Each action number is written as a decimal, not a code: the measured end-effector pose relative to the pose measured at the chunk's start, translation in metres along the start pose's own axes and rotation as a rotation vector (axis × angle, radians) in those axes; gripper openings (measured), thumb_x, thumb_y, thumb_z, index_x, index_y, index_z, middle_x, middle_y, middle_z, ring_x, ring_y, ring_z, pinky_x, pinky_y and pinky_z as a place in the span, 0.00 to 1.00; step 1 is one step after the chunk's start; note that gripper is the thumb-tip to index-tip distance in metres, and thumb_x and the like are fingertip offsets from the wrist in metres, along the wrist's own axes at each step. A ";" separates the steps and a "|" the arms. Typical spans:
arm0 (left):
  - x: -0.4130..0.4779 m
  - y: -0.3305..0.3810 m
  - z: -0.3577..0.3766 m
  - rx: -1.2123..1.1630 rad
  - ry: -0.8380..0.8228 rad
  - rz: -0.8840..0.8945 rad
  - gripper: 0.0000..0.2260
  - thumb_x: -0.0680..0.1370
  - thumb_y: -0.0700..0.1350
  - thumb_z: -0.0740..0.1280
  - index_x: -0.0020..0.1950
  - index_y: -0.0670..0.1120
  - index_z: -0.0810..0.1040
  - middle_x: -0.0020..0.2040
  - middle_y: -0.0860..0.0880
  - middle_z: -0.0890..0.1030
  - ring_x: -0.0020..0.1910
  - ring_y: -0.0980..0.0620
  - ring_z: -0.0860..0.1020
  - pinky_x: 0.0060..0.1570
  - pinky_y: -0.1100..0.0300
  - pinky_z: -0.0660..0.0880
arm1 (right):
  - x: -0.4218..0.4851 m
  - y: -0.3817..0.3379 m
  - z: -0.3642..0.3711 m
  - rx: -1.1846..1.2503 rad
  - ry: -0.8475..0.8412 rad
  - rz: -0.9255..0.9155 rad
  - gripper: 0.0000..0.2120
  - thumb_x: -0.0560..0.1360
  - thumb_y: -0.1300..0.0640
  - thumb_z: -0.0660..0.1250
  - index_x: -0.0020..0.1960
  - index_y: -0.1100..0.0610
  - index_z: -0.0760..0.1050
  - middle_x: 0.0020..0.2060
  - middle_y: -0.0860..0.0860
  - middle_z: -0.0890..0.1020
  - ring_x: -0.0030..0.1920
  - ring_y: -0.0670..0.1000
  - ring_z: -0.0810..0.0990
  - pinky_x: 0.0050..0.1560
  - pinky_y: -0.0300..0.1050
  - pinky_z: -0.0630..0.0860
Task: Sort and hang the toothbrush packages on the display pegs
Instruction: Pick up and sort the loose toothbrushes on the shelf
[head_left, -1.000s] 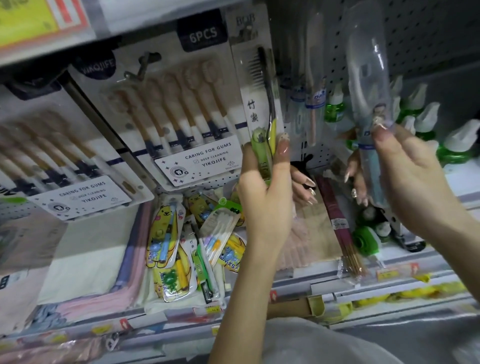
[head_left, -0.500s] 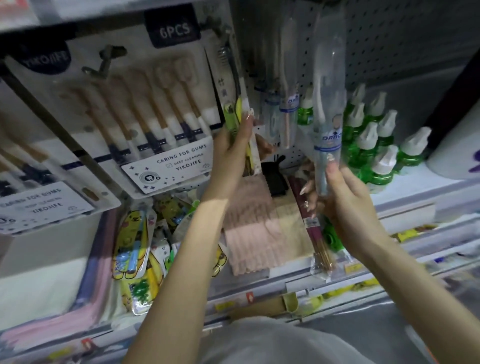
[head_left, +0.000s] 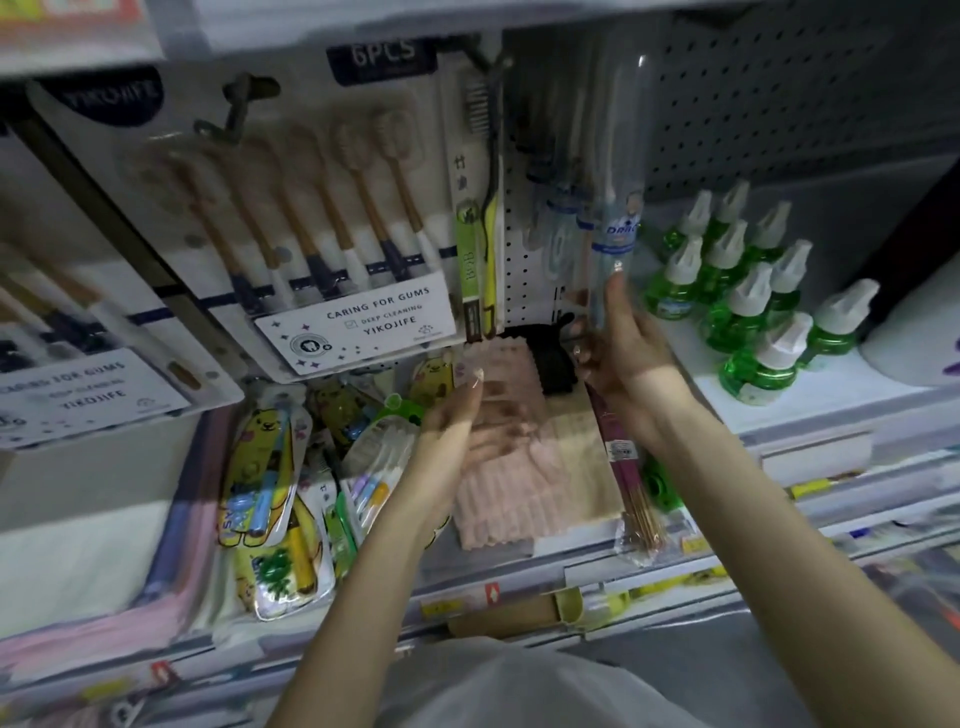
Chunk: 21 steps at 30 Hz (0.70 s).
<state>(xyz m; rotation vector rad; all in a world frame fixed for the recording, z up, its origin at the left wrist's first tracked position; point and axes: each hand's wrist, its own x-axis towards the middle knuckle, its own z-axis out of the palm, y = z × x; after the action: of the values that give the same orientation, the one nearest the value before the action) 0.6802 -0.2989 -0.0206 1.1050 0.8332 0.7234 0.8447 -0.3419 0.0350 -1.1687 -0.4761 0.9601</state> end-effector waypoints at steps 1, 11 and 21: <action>-0.001 -0.005 -0.007 -0.018 0.026 -0.023 0.32 0.68 0.63 0.65 0.60 0.39 0.76 0.47 0.40 0.84 0.45 0.43 0.84 0.49 0.50 0.81 | 0.002 0.004 0.000 0.031 -0.003 0.035 0.24 0.71 0.35 0.60 0.52 0.54 0.78 0.32 0.48 0.77 0.27 0.45 0.69 0.26 0.36 0.67; -0.023 -0.016 -0.068 -0.126 0.245 0.048 0.25 0.72 0.59 0.63 0.55 0.38 0.78 0.47 0.41 0.84 0.43 0.45 0.83 0.46 0.52 0.82 | 0.007 0.044 -0.007 0.117 -0.002 0.107 0.24 0.70 0.37 0.63 0.52 0.56 0.79 0.30 0.46 0.76 0.27 0.43 0.70 0.29 0.36 0.68; -0.095 -0.040 -0.092 -0.167 0.667 0.053 0.16 0.81 0.53 0.59 0.55 0.44 0.79 0.49 0.46 0.85 0.48 0.48 0.83 0.45 0.58 0.80 | -0.020 0.100 -0.004 -0.181 -0.238 0.483 0.17 0.80 0.44 0.58 0.54 0.57 0.77 0.45 0.53 0.81 0.39 0.48 0.82 0.39 0.41 0.78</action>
<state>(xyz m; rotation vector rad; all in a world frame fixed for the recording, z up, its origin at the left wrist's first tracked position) 0.5566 -0.3477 -0.0590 0.7337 1.2770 1.2137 0.7989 -0.3525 -0.0556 -1.3724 -0.4865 1.5092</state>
